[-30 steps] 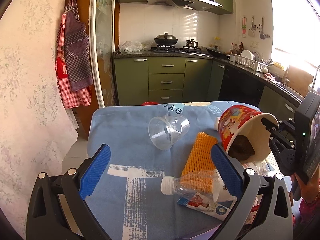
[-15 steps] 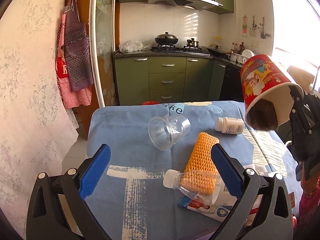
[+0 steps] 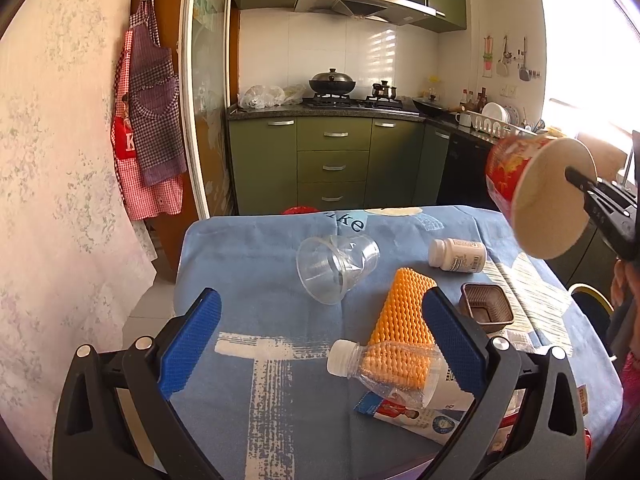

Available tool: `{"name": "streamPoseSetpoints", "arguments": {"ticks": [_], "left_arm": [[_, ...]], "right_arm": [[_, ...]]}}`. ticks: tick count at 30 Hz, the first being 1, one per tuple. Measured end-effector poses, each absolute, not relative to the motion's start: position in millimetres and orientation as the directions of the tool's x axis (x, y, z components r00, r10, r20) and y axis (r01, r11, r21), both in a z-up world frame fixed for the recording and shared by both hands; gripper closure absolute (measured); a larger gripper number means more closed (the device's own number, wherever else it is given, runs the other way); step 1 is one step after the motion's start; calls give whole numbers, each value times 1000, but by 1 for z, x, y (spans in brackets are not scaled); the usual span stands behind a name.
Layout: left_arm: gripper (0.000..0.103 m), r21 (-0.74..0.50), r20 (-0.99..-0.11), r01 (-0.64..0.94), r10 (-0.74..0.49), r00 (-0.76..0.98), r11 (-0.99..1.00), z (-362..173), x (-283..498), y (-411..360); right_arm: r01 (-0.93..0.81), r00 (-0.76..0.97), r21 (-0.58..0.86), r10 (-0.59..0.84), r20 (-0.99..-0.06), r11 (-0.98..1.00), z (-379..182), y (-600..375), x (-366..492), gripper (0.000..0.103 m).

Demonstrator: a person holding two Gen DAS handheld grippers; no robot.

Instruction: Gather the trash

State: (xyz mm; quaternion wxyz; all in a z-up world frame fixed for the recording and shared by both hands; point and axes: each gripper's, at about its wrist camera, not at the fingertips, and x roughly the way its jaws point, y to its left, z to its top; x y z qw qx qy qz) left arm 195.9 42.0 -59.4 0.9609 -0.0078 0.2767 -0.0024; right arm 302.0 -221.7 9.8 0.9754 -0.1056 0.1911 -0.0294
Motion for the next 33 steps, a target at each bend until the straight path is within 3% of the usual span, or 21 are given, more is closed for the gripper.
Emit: {"name": "streamPoseSetpoints", "arguments": {"ticks": [3, 7, 12, 16, 24, 25, 26, 28, 33], "left_arm": [[4, -22, -529, 4, -15, 849, 1000, -58, 193, 43], [4, -31, -530, 14, -28, 848, 999, -56, 191, 43], [4, -29, -524, 33, -43, 851, 999, -51, 185, 36], [4, -28, -522, 58, -64, 851, 998, -49, 181, 24], [4, 5, -525, 91, -75, 848, 996, -41, 174, 4], [4, 12, -526, 93, -73, 847, 996, -39, 173, 2], [4, 15, -526, 95, -73, 847, 995, -39, 172, 1], [4, 19, -527, 98, -73, 846, 995, -37, 172, -1], [4, 10, -543, 113, -89, 835, 994, -37, 174, -3]], "right_arm": [[-13, 844, -27, -4, -536, 1000, 9, -272, 308, 100], [66, 724, 150, 57, -688, 986, -1, -353, 297, 99], [255, 580, 170, -10, -815, 952, -18, -448, 265, 99], [376, 418, 210, 37, -908, 902, -61, -508, 256, 98], [517, 275, 233, 99, -956, 823, -131, -567, 264, 94], [529, 272, 244, 110, -956, 813, -136, -569, 264, 88], [543, 272, 250, 115, -956, 802, -139, -574, 265, 76], [552, 267, 226, 86, -960, 802, -140, -573, 266, 67], [511, 321, 253, 91, -943, 821, -128, -562, 258, 67]]}}
